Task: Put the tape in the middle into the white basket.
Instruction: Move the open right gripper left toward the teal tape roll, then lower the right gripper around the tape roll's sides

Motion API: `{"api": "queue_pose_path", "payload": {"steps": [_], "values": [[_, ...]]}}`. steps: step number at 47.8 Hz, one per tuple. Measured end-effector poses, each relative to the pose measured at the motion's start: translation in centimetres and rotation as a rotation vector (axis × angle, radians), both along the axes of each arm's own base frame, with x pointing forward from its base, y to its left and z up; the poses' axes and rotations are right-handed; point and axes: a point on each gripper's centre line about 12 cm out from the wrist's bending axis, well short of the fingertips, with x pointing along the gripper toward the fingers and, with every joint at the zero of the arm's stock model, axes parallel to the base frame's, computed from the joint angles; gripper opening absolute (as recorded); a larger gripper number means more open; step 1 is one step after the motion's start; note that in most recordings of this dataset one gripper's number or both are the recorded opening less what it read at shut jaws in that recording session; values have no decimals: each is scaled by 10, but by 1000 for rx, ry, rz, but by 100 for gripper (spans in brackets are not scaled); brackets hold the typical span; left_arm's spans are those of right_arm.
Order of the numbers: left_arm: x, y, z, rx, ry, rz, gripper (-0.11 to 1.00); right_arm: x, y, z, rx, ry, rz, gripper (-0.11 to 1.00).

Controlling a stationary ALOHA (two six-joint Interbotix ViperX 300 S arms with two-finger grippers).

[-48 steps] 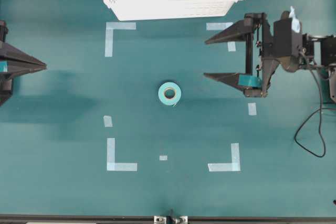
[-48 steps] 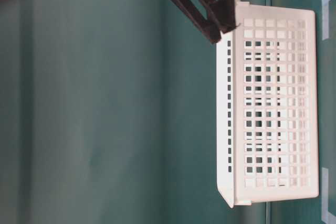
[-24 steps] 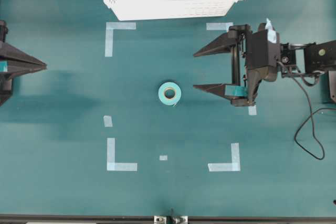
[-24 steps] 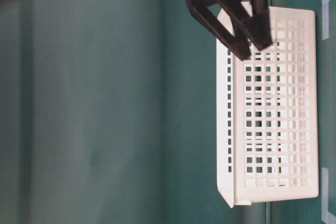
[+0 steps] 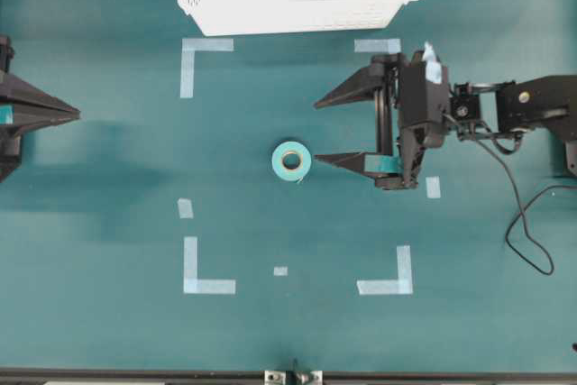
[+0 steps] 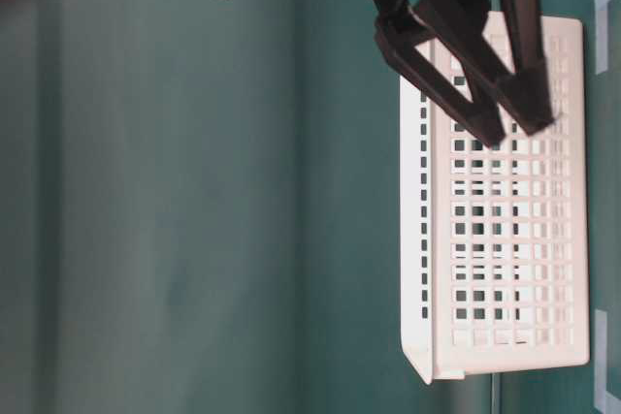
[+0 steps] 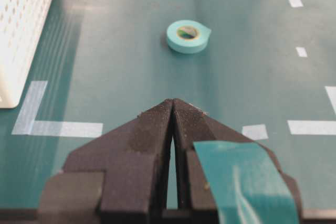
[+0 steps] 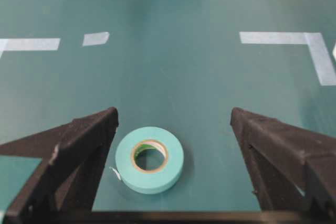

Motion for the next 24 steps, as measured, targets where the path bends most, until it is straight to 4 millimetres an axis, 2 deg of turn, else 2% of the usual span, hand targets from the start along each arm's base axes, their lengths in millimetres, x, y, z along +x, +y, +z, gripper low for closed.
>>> {"api": "queue_pose_path", "payload": {"steps": [10, 24], "values": [[0, 0, 0, 0, -2, 0, -11, 9, 8, -7, 10, 16, 17, 98], [0, 0, 0, 0, -2, 0, -11, 16, 8, -21, 53, 49, 0, 98]]}}
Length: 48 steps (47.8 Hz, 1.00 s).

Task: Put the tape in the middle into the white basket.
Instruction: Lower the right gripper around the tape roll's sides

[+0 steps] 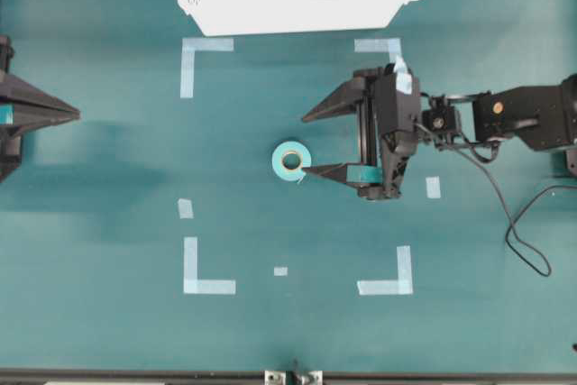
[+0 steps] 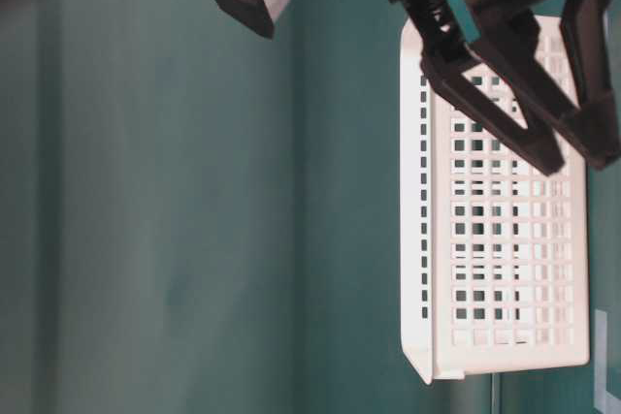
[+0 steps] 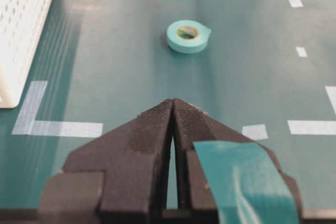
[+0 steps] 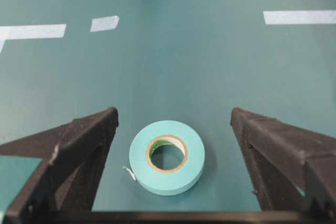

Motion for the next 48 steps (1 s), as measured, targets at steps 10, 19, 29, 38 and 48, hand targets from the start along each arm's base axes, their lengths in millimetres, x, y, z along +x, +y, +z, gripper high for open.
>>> {"api": "queue_pose_path", "payload": {"steps": [10, 19, 29, 38, 48], "values": [[0, 0, 0, 0, 0, 0, -11, 7, 1, -5, 28, 9, -9, 98], [0, 0, 0, 0, 0, 2, -11, 12, 1, -14, 33, 29, -12, 98], [0, 0, 0, 0, 0, 0, -11, 16, 1, -23, 62, 50, -24, 98], [0, 0, 0, 0, 0, 0, -11, 17, 1, -31, 75, 72, -30, 98], [0, 0, 0, 2, 0, 0, -11, 19, 2, -38, 74, 86, -29, 98]]}}
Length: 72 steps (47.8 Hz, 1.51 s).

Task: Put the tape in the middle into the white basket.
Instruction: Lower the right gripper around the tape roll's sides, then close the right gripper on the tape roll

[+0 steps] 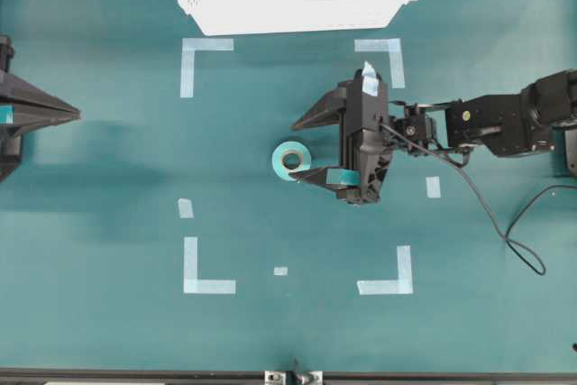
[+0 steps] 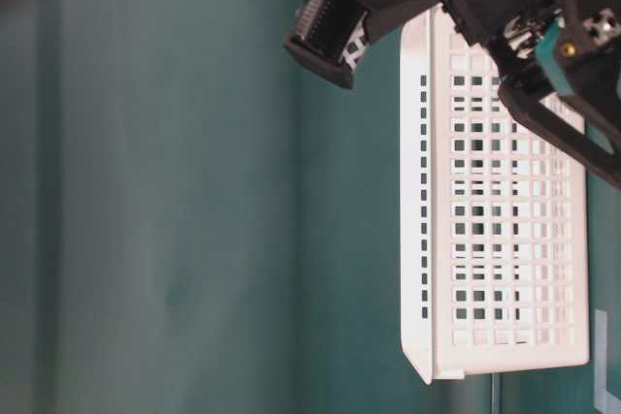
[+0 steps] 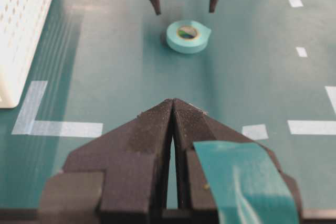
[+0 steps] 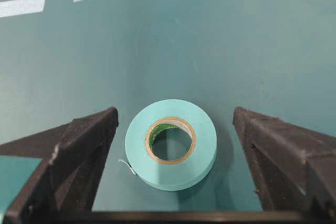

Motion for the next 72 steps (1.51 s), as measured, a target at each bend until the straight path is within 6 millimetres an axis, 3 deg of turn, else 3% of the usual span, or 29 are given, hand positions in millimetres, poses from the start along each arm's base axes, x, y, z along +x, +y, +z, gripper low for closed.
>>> {"api": "queue_pose_path", "payload": {"steps": [72], "values": [[0, 0, 0, -2, 0, 0, -11, 11, 4, -27, 22, 53, -6, 98]]}}
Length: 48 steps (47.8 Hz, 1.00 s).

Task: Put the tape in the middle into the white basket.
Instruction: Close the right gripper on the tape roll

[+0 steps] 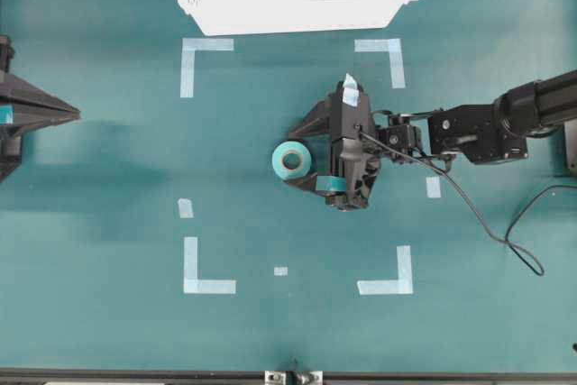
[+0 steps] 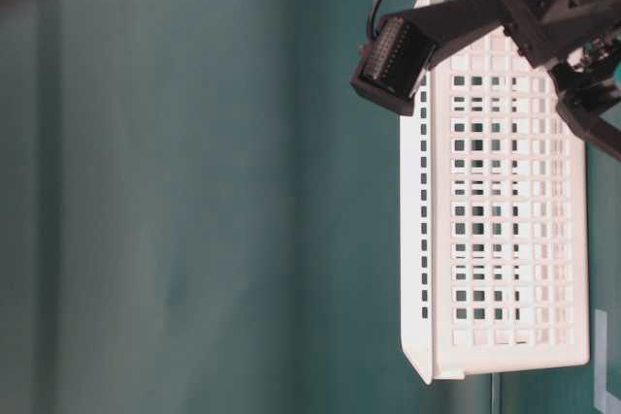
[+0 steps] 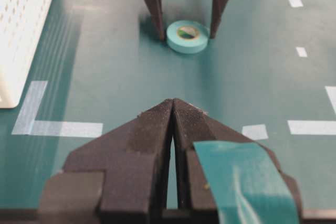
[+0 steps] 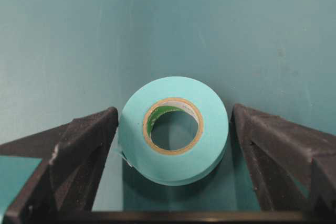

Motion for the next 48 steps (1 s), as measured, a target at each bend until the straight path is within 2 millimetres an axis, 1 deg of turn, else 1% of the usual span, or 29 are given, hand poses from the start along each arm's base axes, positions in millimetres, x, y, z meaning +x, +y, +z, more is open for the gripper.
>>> {"api": "queue_pose_path", "payload": {"steps": [10, 22, 48], "values": [[0, 0, 0, 0, 0, 0, -11, 0, -1, -3, -1, 6, -2, 98], [0, 0, 0, 0, 0, 0, -11, 6, 0, -3, -1, -2, -2, 98], [0, 0, 0, 0, 0, 0, -11, 10, 0, -5, -6, 49, 0, 97]]}}
